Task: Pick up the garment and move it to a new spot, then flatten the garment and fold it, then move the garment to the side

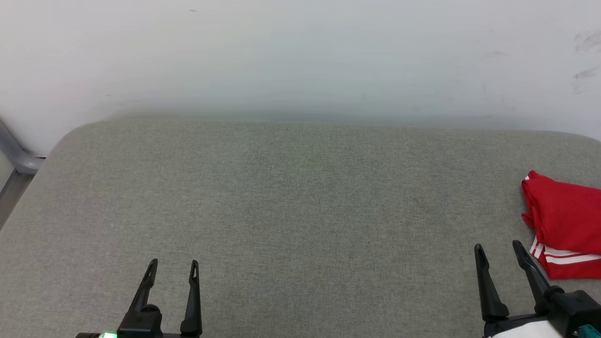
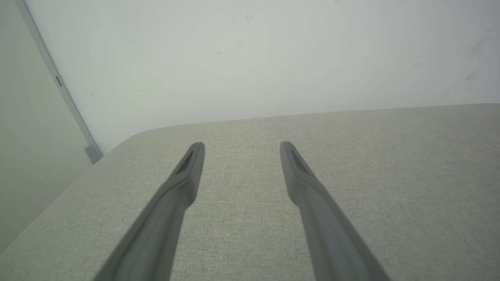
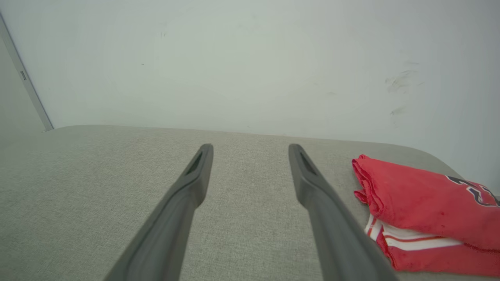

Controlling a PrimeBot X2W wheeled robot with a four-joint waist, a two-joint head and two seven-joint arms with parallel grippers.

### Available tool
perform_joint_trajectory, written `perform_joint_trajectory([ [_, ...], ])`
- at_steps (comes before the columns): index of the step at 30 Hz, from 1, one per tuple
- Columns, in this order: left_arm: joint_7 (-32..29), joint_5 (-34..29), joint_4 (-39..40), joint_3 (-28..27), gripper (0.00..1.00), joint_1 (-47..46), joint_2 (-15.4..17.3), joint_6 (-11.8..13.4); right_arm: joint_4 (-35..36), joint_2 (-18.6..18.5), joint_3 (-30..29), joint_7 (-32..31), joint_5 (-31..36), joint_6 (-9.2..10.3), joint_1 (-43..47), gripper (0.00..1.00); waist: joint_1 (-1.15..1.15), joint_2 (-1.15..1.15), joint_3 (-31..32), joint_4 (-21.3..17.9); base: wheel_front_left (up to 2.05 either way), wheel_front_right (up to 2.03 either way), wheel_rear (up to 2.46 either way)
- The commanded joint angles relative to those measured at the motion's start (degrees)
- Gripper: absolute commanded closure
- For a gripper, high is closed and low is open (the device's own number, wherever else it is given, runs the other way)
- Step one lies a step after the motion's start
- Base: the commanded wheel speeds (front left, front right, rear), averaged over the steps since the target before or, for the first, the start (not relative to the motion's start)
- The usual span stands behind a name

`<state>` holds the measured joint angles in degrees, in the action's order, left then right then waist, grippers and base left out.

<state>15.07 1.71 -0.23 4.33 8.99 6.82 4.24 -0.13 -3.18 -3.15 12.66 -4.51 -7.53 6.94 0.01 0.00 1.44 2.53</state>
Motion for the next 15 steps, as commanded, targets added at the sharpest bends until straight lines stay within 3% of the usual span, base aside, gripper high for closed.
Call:
perform_joint_trajectory([
  [1,0.1,0.0,-0.1,-0.2,0.00,0.4,0.0,-0.2,0.3,0.3,-0.3,0.4,0.2,0.09,0.8,0.00,-0.01,0.00,0.1,0.0,0.00,0.00,0.00],
  [9,0.1,0.4,-0.5,-0.4,0.00,0.5,-0.2,-1.0,0.5,0.4,-0.6,0.5,0.3,0.09,2.1,0.00,-0.01,0.00,0.5,-0.3,0.00,0.00,0.00],
  [10,0.0,0.1,-0.4,-0.4,1.00,0.1,-0.1,-0.9,0.3,0.1,-0.5,0.4,0.4,0.00,1.4,1.00,-0.01,0.00,0.5,-0.3,0.00,0.00,0.00],
  [15,-0.3,1.5,-2.6,-0.3,1.00,0.3,-0.4,-1.0,-1.9,0.2,-0.2,0.2,-1.0,0.00,1.5,1.00,-0.01,0.00,0.5,-0.4,0.00,0.00,0.00],
])
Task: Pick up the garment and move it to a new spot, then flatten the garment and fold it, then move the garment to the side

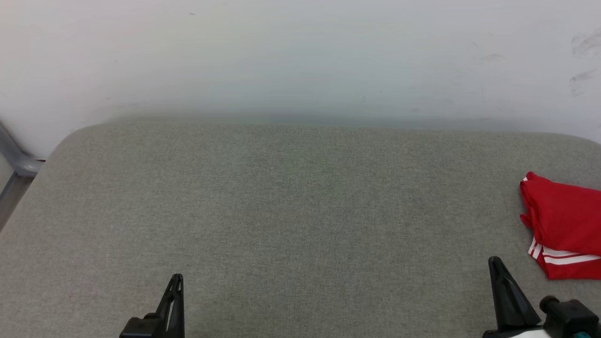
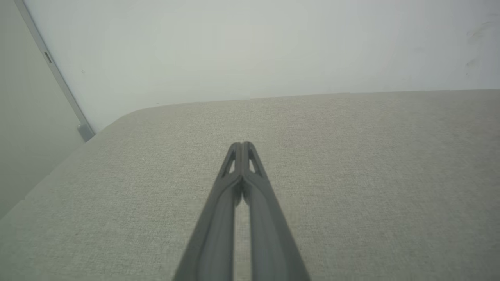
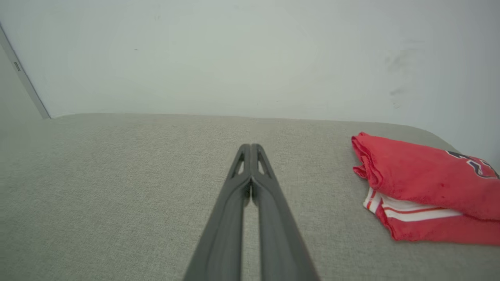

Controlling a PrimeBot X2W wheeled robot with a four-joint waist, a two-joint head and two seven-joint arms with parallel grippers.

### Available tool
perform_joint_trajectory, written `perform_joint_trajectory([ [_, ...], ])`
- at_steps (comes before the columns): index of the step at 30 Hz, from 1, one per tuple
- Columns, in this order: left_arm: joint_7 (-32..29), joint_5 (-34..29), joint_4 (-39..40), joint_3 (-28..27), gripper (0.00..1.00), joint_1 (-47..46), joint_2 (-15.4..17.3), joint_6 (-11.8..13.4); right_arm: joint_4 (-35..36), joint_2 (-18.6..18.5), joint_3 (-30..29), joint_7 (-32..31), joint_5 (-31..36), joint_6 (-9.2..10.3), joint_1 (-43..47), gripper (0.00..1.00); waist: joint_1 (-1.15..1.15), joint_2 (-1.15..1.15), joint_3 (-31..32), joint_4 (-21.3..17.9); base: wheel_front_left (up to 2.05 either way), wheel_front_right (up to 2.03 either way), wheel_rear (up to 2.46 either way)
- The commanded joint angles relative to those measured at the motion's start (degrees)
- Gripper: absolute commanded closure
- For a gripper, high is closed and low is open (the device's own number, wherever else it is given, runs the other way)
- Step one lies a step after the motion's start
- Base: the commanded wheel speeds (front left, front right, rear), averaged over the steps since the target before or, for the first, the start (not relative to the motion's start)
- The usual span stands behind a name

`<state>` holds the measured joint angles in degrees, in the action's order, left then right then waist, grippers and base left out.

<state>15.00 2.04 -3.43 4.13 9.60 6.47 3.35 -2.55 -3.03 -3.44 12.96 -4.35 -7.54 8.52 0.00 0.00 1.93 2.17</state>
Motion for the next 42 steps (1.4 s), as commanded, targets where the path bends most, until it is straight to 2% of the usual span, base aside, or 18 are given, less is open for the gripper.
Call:
perform_joint_trajectory([
  [1,-0.5,2.5,0.5,-0.2,1.00,-0.5,-0.1,-0.3,0.5,0.0,0.1,-0.3,-2.4,0.01,-0.3,1.00,0.00,0.00,0.0,0.0,0.00,0.00,0.00],
  [21,-5.5,25.7,-2.6,-2.5,1.00,-4.7,-0.6,-3.0,-2.6,-1.0,0.4,-4.4,-25.7,0.02,-4.2,1.00,0.00,0.00,-0.4,-0.4,0.00,0.00,0.00],
  [42,-9.9,44.7,-4.8,-4.5,1.00,-8.0,-1.1,-5.4,-5.1,-1.4,0.3,-8.0,-44.5,0.03,-7.4,1.00,0.00,0.00,-0.7,-0.7,0.00,0.00,0.00],
])
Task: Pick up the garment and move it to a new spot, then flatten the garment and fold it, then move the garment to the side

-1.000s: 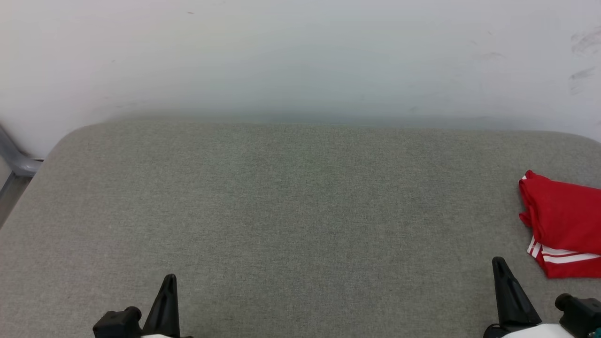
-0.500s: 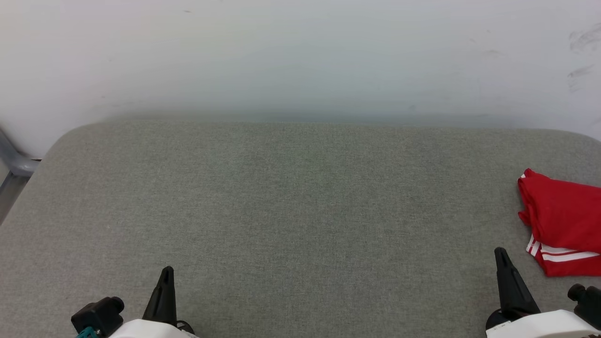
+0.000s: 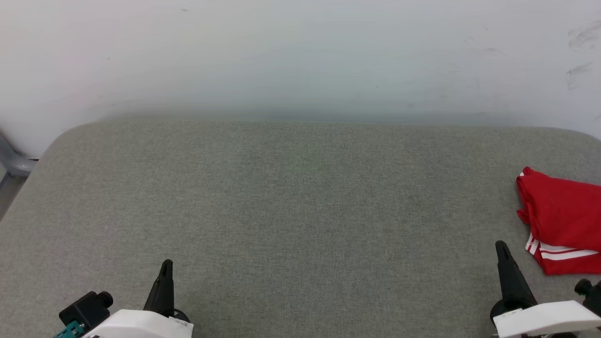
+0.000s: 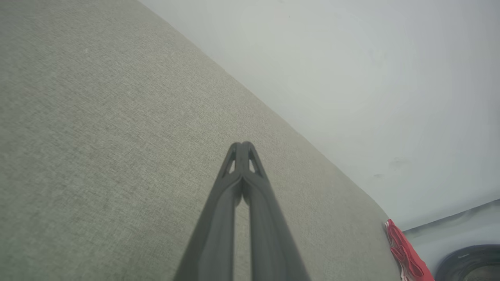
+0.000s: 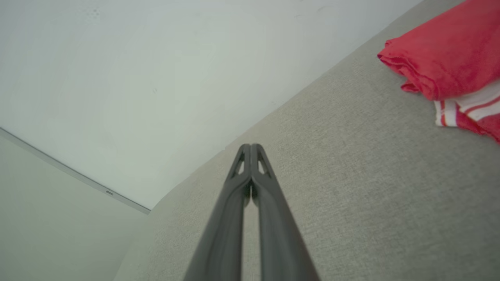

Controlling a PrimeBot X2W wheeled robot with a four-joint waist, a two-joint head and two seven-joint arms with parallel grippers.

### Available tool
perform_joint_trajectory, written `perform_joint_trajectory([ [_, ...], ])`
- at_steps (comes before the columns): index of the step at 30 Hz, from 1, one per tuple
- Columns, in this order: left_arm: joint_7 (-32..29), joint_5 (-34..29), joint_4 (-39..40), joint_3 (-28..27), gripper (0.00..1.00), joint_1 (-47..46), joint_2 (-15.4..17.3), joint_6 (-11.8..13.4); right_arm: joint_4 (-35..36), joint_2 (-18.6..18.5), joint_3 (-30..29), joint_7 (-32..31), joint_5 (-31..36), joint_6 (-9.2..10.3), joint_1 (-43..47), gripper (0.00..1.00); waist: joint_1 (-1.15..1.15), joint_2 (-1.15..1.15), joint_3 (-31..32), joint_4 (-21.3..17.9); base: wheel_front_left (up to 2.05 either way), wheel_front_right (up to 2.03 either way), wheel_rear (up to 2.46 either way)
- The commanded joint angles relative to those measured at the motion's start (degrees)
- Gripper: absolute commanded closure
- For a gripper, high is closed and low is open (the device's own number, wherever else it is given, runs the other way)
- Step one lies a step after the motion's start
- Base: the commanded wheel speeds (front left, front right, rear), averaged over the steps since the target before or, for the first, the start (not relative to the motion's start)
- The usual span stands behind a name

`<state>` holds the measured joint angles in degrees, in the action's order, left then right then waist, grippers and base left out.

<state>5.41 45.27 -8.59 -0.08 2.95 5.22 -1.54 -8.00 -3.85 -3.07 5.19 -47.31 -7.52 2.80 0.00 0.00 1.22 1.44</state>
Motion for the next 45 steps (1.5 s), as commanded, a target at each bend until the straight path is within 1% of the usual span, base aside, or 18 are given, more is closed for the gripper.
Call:
perform_joint_trajectory([
  [1,-0.5,2.3,0.3,-0.4,1.00,-1.6,0.1,-0.6,0.3,-0.6,-0.1,-0.4,-2.4,0.01,-1.8,1.00,0.00,0.00,0.0,0.0,0.00,0.00,0.00],
  [2,-0.5,2.3,0.3,-0.4,1.00,-1.6,0.1,-0.6,0.3,-0.6,-0.1,-0.4,-2.4,0.01,-1.8,1.00,0.00,0.00,0.0,0.0,0.00,0.00,0.00],
  [27,-4.8,20.0,-1.9,-2.5,1.00,-4.7,-0.7,-2.7,-2.1,-0.6,-0.6,-4.2,-19.7,0.02,-4.8,1.00,0.00,0.00,-0.5,-0.5,0.00,0.00,0.00],
  [45,-7.3,30.4,-3.3,-3.8,1.00,-6.5,-1.2,-4.1,-3.6,-0.5,-1.0,-6.6,-29.7,0.03,-6.5,1.00,0.00,0.00,-0.8,-0.8,0.00,0.00,0.00],
])
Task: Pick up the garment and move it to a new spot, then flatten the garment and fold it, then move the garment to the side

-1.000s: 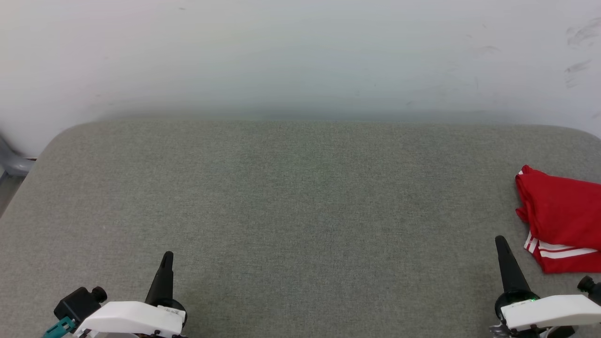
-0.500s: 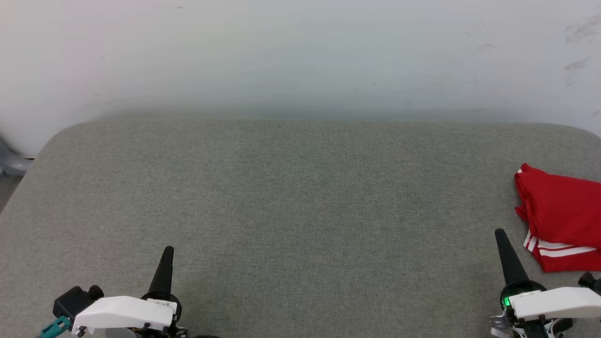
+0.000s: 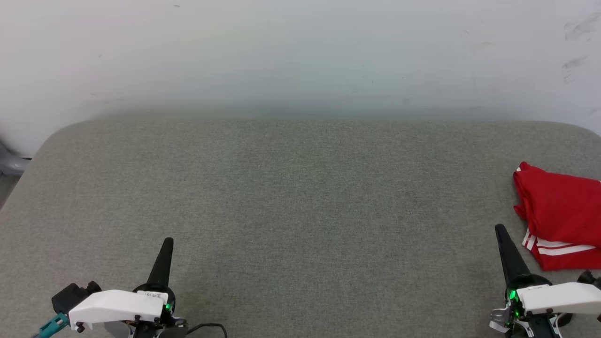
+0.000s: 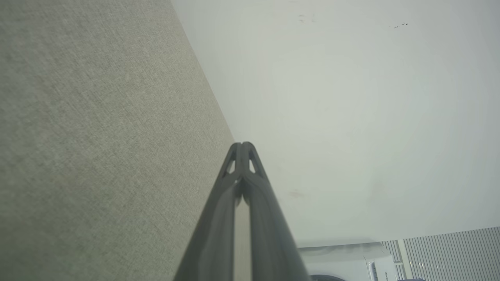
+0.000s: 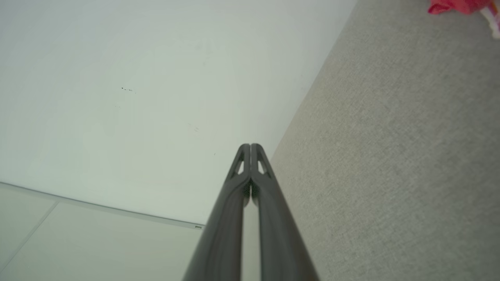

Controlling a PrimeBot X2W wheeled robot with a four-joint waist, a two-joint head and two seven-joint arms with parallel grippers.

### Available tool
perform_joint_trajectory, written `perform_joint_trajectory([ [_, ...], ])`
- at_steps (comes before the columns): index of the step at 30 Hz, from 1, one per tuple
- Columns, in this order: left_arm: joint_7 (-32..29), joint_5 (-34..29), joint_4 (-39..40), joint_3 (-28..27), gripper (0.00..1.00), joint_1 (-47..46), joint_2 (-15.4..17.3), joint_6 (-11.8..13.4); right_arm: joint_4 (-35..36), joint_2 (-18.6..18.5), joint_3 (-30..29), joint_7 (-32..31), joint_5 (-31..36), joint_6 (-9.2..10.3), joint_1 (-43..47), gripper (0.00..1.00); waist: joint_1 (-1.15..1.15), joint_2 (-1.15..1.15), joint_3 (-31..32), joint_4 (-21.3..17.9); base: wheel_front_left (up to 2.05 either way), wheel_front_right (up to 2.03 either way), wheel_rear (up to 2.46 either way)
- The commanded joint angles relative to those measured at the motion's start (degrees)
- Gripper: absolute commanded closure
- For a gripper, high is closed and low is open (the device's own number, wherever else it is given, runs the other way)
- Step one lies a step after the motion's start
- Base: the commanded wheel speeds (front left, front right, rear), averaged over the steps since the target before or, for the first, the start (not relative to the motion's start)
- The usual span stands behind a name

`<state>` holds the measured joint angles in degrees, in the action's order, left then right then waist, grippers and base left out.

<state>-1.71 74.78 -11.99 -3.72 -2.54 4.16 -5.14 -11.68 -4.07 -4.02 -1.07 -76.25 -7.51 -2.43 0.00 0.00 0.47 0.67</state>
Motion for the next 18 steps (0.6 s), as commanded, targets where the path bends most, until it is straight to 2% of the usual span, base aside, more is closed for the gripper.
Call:
perform_joint_trajectory([
  [1,-0.3,1.4,0.1,-0.2,1.00,-1.1,-0.1,-0.5,0.0,-0.3,-0.1,-0.5,-1.3,0.02,-1.4,1.00,0.00,0.00,0.0,0.0,0.00,0.00,0.00],
  [18,-2.5,9.8,-1.0,-1.4,1.00,-2.7,-0.5,-1.5,-1.1,-0.1,-0.6,-2.4,-9.5,0.03,-2.7,1.00,0.00,0.00,-0.3,-0.3,0.00,0.00,0.00],
])
